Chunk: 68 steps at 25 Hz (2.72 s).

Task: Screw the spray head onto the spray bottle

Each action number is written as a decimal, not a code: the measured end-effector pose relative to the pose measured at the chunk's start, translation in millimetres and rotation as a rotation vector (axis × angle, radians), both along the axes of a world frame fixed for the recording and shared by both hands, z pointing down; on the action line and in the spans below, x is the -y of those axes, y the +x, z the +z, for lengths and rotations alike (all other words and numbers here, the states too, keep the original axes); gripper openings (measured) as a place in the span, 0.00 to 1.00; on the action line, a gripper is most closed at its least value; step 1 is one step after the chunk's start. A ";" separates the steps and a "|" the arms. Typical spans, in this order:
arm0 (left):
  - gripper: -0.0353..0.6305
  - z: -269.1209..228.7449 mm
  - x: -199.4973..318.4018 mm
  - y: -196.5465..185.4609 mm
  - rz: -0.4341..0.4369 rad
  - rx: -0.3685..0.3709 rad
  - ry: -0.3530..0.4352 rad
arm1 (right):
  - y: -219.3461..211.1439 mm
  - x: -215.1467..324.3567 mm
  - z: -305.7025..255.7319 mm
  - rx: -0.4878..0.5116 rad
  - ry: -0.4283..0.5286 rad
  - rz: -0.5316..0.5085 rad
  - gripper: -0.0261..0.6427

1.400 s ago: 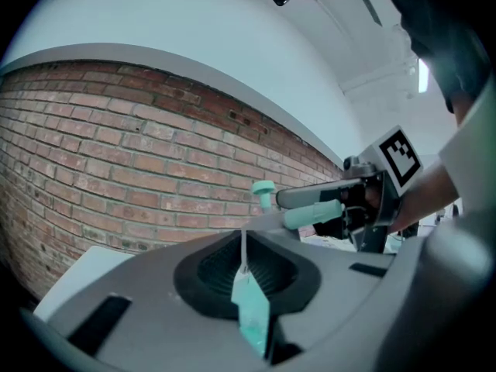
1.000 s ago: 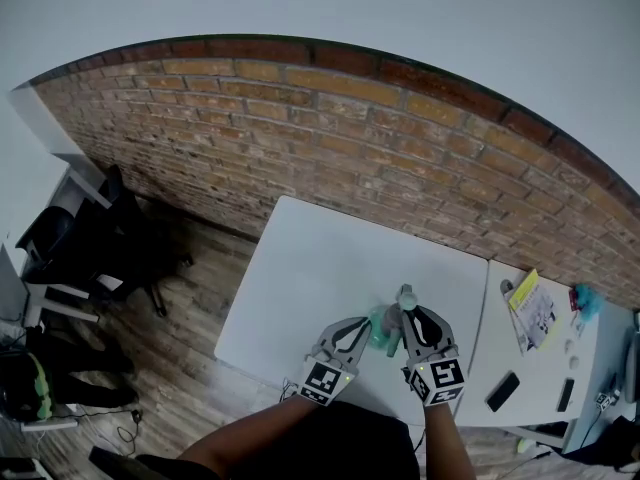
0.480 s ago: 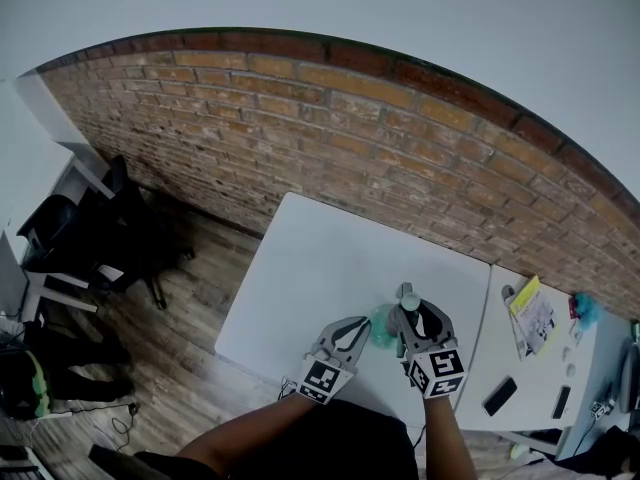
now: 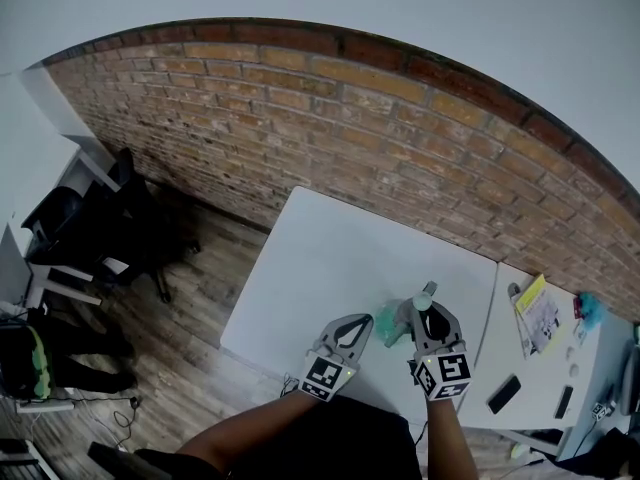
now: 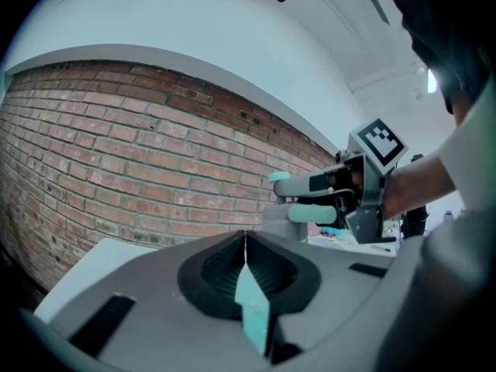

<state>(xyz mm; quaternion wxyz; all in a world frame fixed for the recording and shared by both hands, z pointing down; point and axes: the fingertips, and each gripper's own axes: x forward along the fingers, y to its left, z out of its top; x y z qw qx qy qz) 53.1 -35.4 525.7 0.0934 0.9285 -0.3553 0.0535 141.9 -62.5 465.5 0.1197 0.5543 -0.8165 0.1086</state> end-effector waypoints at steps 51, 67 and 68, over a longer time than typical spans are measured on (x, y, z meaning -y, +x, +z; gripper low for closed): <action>0.06 19.2 -11.8 -22.9 -0.004 0.035 -0.048 | 7.5 -31.7 -1.9 0.020 0.222 0.107 0.14; 0.06 24.2 -15.8 -1.7 0.072 0.036 -0.036 | 5.9 -38.9 0.3 -0.010 0.240 0.108 0.14; 0.06 24.3 -15.1 0.4 0.074 0.041 -0.028 | 6.7 -39.3 1.0 -0.006 0.229 0.107 0.14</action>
